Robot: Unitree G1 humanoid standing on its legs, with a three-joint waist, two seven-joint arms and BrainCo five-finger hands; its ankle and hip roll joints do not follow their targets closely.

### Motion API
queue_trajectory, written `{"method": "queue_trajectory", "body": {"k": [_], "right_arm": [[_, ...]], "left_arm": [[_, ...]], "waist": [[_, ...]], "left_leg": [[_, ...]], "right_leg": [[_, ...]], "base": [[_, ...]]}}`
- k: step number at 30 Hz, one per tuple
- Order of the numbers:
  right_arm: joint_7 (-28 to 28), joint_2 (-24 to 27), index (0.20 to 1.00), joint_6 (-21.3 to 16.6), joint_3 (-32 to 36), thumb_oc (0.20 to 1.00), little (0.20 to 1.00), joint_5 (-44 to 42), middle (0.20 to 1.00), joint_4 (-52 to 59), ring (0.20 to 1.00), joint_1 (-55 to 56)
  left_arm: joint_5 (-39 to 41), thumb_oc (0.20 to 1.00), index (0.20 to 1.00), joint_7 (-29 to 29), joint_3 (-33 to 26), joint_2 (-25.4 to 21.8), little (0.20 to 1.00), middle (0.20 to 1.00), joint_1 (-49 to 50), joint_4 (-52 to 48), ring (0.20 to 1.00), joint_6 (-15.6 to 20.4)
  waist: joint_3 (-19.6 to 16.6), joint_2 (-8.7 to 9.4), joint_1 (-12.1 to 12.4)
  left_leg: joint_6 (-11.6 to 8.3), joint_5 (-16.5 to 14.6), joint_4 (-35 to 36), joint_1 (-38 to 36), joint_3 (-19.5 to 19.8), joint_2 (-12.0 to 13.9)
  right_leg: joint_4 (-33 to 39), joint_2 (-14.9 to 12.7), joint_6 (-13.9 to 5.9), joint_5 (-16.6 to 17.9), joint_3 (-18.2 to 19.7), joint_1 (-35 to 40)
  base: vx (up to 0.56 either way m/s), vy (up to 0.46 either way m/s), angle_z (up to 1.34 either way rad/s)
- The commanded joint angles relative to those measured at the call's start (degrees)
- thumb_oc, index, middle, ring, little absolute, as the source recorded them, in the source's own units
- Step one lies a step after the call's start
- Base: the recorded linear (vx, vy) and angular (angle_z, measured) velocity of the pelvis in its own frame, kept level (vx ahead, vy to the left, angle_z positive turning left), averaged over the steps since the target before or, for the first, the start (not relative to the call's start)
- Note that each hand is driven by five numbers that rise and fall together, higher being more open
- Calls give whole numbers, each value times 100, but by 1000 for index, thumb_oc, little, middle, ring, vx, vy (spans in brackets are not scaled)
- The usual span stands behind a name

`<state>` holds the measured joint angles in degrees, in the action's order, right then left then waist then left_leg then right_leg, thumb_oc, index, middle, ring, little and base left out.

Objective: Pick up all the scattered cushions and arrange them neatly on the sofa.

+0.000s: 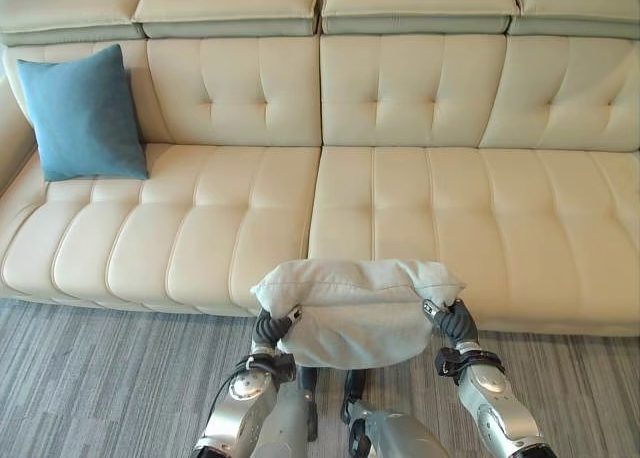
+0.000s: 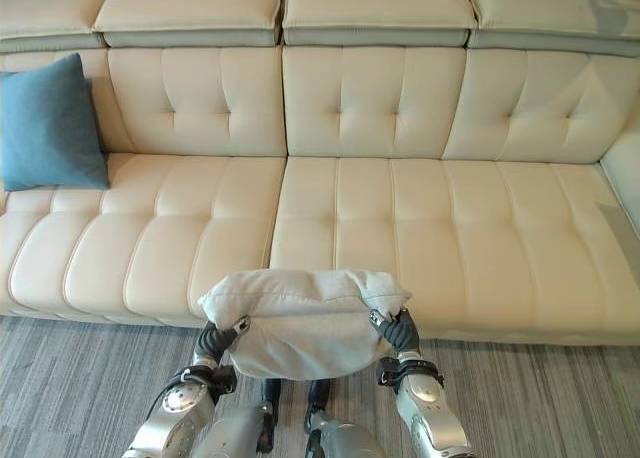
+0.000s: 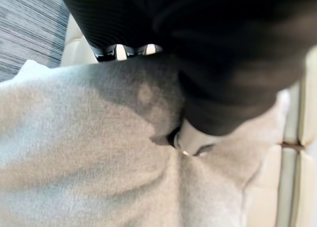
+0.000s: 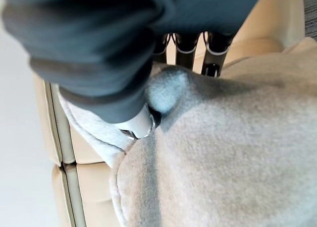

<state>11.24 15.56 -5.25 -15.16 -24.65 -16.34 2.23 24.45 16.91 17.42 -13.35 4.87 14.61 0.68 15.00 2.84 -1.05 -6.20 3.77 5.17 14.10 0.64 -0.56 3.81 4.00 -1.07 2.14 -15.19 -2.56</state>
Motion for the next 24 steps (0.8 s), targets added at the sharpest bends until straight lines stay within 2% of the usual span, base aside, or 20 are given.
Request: {"method": "queue_trajectory", "body": {"k": [1, 2, 3, 4, 6, 7, 9, 11, 13, 14, 16, 18, 19, 21, 22, 23, 24], "right_arm": [[-65, 68, 200, -396, 176, 200, 200, 86, 200, 630, 200, -202], [-101, 48, 200, -367, 158, 200, 200, 108, 200, 632, 200, -182], [-120, 7, 200, -372, 146, 200, 200, 142, 200, 636, 200, -160], [-124, -9, 200, -375, 136, 200, 200, 195, 200, 651, 200, -141], [-132, -86, 200, -361, 122, 200, 200, 221, 200, 670, 200, -96], [-137, -136, 200, -368, 108, 200, 200, 228, 200, 680, 200, -84], [-136, -209, 200, -366, 41, 200, 200, 277, 200, 693, 200, -109], [-83, -242, 200, -371, 17, 200, 200, 412, 200, 720, 200, -200], [-8, -270, 200, -329, 15, 200, 200, 541, 200, 763, 200, -226], [37, -256, 200, -314, 35, 200, 200, 646, 200, 790, 200, -277], [201, -188, 200, -275, 162, 200, 200, 879, 200, 1018, 200, -335], [286, -168, 200, -316, 318, 200, 200, 910, 200, 1568, 200, -296], [343, -129, 200, -335, 410, 200, 200, 1017, 200, 1924, 200, -271], [273, -99, 200, -326, 450, 200, 200, 1104, 200, 2361, 200, -20], [273, -99, 200, -326, 450, 200, 200, 1104, 200, 2361, 200, -20], [179, -8, 200, -408, 408, 200, 200, 1156, 200, 2731, 200, -57], [179, -7, 200, -404, 406, 200, 200, 1157, 200, 2736, 200, -51]], "left_arm": [[-126, 200, 200, -82, -236, 0, 200, 200, -108, -659, 200, 397], [-99, 200, 200, -80, -264, -4, 200, 200, -71, -678, 200, 419], [-106, 200, 200, -75, -256, -4, 200, 200, -37, -681, 200, 424], [-98, 200, 200, -70, -254, -4, 200, 200, -30, -684, 200, 433], [-114, 200, 200, -60, -226, -27, 200, 200, -34, -655, 200, 427], [-135, 200, 200, -42, -214, -52, 200, 200, -40, -666, 200, 422], [-156, 200, 200, 10, -238, -128, 200, 200, -71, -673, 200, 419], [-193, 200, 200, 82, -268, -219, 200, 200, -137, -686, 200, 434], [-233, 200, 200, 123, -280, -259, 200, 200, -163, -753, 200, 418], [-256, 200, 200, 133, -301, -280, 200, 200, -206, -790, 200, 429], [-295, 200, 200, 151, -391, -333, 200, 200, -231, -928, 200, 445], [-274, 200, 200, 199, -553, -395, 200, 200, -161, -1279, 200, 464], [-275, 200, 200, 251, -704, -449, 200, 200, -104, -1554, 200, 476], [-312, 200, 200, 276, -871, -502, 200, 200, 85, -1875, 200, 479], [-312, 200, 200, 276, -871, -502, 200, 200, 85, -1875, 200, 479], [-305, 200, 200, 190, -982, -459, 200, 200, 237, -2465, 200, 612], [-305, 200, 200, 190, -985, -459, 200, 200, 245, -2474, 200, 606]], "waist": [[-225, -172, -39], [-274, -174, -16], [-338, -182, -11], [-406, -172, -8], [-503, -102, 4], [-554, -60, 23], [-491, -12, 45], [-370, 11, 43], [-330, -34, 39], [-289, -77, 45], [-231, -177, 38], [-189, -196, 22], [-167, -188, 28], [-198, -141, 17], [-198, -141, 17], [-364, -83, 45], [-366, -83, 37]], "left_leg": [[75, 337, -17, 29, -178, 3], [122, 320, -17, -80, -213, 29], [133, 467, -17, -118, -180, 35], [155, 488, -17, -176, -212, 18], [273, 409, -17, -371, -311, -37], [382, 319, -17, -516, -376, -89], [611, 119, -17, -755, -496, -138], [796, -4, -17, -938, -654, -199], [828, -132, -17, -1077, -721, -200], [818, -163, -17, -1120, -740, -186], [753, -198, -17, -1163, -759, -117], [705, -192, -17, -1157, -793, -96], [682, -202, -17, -1165, -829, -75], [674, -246, -17, -1204, -808, -87], [674, -246, -17, -1204, -808, -87], [627, -281, -17, -1217, -840, -88], [627, -282, -17, -1219, -834, -89]], "right_leg": [[-218, -263, -90, -892, 609, 752], [-223, -259, -99, -947, 661, 875], [-210, -281, -116, -979, 662, 971], [-268, -330, -137, -1062, 680, 1051], [-529, -472, -216, -1160, 674, 1114], [-984, -570, -323, -1201, 678, 1029], [-2080, -739, -479, -987, 702, 555], [-3097, -969, -666, -492, 708, -8], [-3432, -1070, -620, -543, 681, -356], [-3320, -1069, -562, -641, 626, -487], [-2533, -975, -469, -809, 490, -552], [-1470, -859, -482, -633, 533, -599], [-873, -818, -536, -364, 555, -587], [-485, -811, -587, -321, 590, -375], [-485, -811, -587, -321, 590, -375], [-29, -782, -541, -190, 483, -40], [-7, -781, -541, -180, 475, -25]], "base": [[413, 159, -20], [438, 182, -36], [462, 201, -55], [491, 221, -47], [461, 217, -35], [380, 218, -30], [267, 228, -21], [152, 220, -31], [141, 170, -42], [115, 115, 29], [115, 50, 23], [102, -21, 5], [91, -56, 4], [110, -51, 5], [185, -86, 9], [131, -71, 2], [173, -87, -2]]}}
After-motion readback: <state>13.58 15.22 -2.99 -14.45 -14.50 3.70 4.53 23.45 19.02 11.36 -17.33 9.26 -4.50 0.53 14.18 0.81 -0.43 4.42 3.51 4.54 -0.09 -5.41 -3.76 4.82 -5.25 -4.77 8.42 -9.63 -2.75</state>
